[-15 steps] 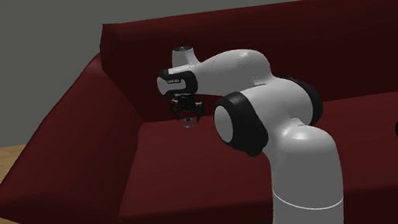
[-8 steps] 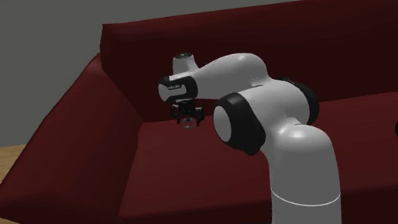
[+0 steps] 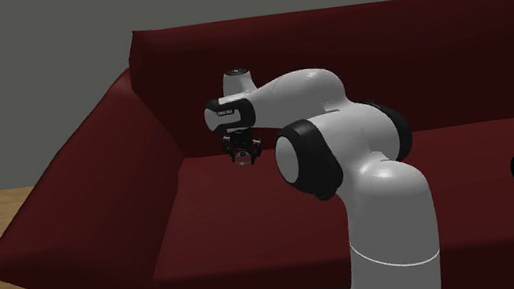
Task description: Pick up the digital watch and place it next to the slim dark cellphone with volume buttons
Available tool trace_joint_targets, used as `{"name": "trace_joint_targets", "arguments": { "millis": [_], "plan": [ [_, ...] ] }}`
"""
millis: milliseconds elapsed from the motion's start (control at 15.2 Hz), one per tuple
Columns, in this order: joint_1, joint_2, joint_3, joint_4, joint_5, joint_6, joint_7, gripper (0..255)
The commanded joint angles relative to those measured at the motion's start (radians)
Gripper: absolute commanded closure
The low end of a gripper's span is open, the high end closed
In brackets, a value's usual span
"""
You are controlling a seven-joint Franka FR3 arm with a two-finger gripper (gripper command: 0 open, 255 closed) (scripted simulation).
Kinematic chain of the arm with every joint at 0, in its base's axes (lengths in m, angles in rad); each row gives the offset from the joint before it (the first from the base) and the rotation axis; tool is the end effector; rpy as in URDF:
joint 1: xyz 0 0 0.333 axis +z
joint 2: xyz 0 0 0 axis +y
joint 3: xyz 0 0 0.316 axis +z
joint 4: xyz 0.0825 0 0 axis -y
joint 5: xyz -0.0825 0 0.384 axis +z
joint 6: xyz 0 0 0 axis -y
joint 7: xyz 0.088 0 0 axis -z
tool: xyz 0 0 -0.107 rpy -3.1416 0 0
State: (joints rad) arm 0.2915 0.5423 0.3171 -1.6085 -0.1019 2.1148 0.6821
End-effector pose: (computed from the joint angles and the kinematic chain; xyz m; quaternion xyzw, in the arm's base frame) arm 0.5799 0.3641 0.3244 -0.9988 0.0311 0.0256 0.0276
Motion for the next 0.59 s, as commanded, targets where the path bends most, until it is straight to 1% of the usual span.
{"name": "trace_joint_targets", "arguments": {
  "millis": [0,396,528],
  "plan": [
    [0.000,0.000,0.000,0.000,0.000,0.000,0.000,255],
    [0.000,0.000,0.000,0.000,0.000,0.000,0.000,255],
    [-0.001,-0.012,0.002,0.009,0.004,-0.021,-0.001,255]
  ]
}}
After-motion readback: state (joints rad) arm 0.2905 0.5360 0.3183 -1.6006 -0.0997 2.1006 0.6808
